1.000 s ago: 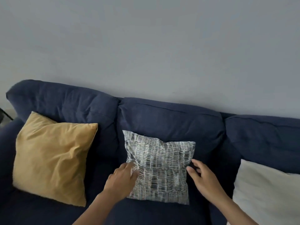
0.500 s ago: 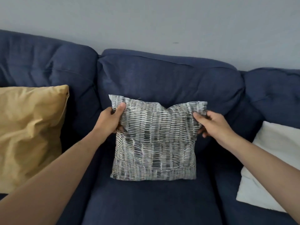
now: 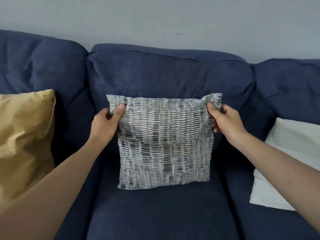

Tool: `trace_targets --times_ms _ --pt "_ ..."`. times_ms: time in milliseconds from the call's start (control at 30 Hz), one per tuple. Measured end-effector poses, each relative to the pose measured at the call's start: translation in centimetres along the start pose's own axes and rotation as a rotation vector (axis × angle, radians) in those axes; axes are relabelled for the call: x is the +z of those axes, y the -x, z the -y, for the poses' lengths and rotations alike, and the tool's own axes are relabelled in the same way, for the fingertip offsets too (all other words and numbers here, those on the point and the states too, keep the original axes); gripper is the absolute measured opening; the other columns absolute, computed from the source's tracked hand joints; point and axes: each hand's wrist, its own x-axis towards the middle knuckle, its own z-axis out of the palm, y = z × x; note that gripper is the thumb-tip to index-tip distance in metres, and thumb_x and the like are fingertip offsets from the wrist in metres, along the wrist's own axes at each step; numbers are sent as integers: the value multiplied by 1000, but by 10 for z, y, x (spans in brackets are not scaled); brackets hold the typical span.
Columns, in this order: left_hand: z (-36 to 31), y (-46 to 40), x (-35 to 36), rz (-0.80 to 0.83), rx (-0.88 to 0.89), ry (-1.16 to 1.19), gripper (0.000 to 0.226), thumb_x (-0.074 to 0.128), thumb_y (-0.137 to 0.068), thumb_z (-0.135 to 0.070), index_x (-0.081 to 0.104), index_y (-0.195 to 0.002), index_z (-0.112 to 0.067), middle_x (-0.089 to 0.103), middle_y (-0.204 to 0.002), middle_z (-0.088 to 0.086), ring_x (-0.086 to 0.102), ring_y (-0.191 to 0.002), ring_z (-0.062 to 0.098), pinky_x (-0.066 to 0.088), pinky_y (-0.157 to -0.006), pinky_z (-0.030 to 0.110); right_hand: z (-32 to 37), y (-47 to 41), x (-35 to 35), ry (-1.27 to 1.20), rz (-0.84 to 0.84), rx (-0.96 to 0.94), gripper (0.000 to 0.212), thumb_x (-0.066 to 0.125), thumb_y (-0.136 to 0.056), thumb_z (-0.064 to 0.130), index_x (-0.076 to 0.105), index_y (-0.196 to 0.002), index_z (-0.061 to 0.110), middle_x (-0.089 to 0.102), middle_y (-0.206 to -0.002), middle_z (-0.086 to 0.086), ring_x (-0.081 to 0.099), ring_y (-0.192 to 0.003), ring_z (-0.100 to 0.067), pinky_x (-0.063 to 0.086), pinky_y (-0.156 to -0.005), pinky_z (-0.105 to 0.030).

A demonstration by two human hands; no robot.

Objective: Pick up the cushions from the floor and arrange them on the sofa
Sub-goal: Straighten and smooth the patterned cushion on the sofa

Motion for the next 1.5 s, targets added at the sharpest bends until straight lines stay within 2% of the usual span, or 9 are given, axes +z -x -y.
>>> trace_targets --times_ms 133,233,433,667,767,900,1033,1167,1500 --pt "44 31 -5 225 -77 -10 96 53 -57 -109 72 -106 -29 79 -95 -11 72 -98 9 60 -92 42 -38 36 -10 142 166 23 78 65 -71 99 73 -117 37 79 -99 24 73 -84 4 53 -71 -22" --pt "56 47 7 424 -78 -89 107 54 -52 -111 67 -124 -33 76 -108 -19 70 -100 -2 52 -86 19 -59 52 1 100 348 64 77 69 -65 99 69 -125 51 76 -117 37 70 -107 16 47 -93 -16" --pt "42 56 9 355 -71 -25 81 57 -67 -102 75 -105 -32 77 -96 -36 73 -89 -14 52 -78 20 -67 61 12 -47 300 62 56 78 -79 78 80 -116 37 83 -115 19 79 -104 -1 55 -100 -30" --pt "47 63 16 316 -22 -68 58 61 -91 -77 58 -70 -23 56 -47 -30 56 -47 -13 40 -47 5 -79 68 12 -92 242 89 54 82 -77 76 84 -111 34 85 -111 15 81 -101 -4 57 -95 -32" --pt "47 62 20 306 -66 -76 53 60 -89 -78 65 -84 -25 68 -62 -36 66 -63 -17 44 -52 1 -77 65 18 -62 225 96 54 79 -75 73 82 -112 34 84 -109 20 79 -99 0 57 -95 -29" --pt "40 71 18 202 -113 -74 74 56 -85 -83 71 -119 -18 79 -106 -7 75 -103 11 54 -76 21 -71 78 18 -47 108 33 64 73 -81 77 67 -130 36 76 -134 13 70 -110 12 53 -100 -26" --pt "14 96 31 -312 361 -251 59 43 -111 -58 50 -154 -20 47 -163 1 40 -151 21 38 -123 48 -51 104 34 322 -280 -518 69 51 -109 60 34 -168 26 32 -176 3 28 -164 -13 27 -133 -52" --pt "-28 98 91 -207 916 -533 57 34 -116 -32 32 -169 -9 21 -179 11 17 -167 32 17 -134 56 -25 103 93 808 -156 -1024 69 45 -114 34 20 -174 10 10 -184 -12 5 -171 -34 5 -135 -64" --pt "21 29 84 -171 649 -806 75 11 -115 -54 8 -172 -6 0 -182 10 -3 -169 27 5 -135 59 -72 37 90 957 -295 -722 77 23 -115 59 9 -175 13 3 -185 -13 0 -171 -35 7 -132 -71"
